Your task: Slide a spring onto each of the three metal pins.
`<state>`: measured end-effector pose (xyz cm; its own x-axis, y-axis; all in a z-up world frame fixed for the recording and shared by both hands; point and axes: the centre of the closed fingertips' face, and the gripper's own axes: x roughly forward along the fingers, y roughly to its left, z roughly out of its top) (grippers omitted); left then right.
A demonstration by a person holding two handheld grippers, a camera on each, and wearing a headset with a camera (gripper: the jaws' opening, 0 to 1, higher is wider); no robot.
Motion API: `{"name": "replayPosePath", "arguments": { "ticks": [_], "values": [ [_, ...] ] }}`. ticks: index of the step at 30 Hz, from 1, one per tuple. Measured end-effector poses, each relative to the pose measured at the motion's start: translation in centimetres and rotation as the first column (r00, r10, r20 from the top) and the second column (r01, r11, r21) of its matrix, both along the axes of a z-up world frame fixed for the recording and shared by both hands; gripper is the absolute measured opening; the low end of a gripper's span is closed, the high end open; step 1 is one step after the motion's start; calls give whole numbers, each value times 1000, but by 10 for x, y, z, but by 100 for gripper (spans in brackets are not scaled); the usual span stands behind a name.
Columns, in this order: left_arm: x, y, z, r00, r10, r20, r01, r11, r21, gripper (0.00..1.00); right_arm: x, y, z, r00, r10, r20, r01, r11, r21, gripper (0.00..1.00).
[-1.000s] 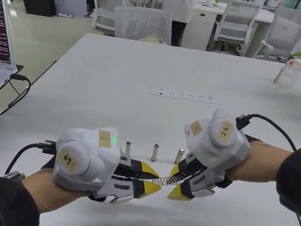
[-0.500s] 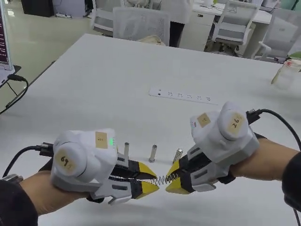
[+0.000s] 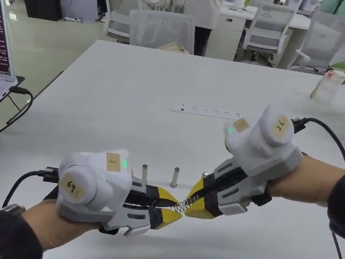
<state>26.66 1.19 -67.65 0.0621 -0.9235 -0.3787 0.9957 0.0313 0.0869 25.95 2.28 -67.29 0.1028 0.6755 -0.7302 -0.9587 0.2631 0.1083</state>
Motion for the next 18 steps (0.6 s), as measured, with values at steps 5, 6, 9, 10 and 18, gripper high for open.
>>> {"name": "replayPosePath", "arguments": {
  "ticks": [5, 6, 9, 10, 18],
  "values": [
    [0, -1, 0, 1000, 5, -5, -5, 1000, -7, 2, 1, 3, 2, 1000, -1, -1, 1, 1000, 2, 8],
    [0, -1, 0, 1000, 5, -6, -5, 1000, -7, 2, 1, 4, 2, 1000, 2, -1, -2, 1000, 0, 8],
    [0, -2, -1, 1000, 6, -8, -7, 1000, -12, 2, 1, 5, 4, 1000, 6, 2, -6, 1000, -7, 8],
    [0, -2, 0, 1000, 7, -11, -7, 1000, -14, 2, 1, 5, 4, 1000, 5, 1, -5, 1000, -7, 8],
    [1, -5, -1, 1000, 8, -16, -8, 1000, -25, 2, 2, 5, 3, 1000, 17, 3, -16, 996, -85, 8]
  ]
}}
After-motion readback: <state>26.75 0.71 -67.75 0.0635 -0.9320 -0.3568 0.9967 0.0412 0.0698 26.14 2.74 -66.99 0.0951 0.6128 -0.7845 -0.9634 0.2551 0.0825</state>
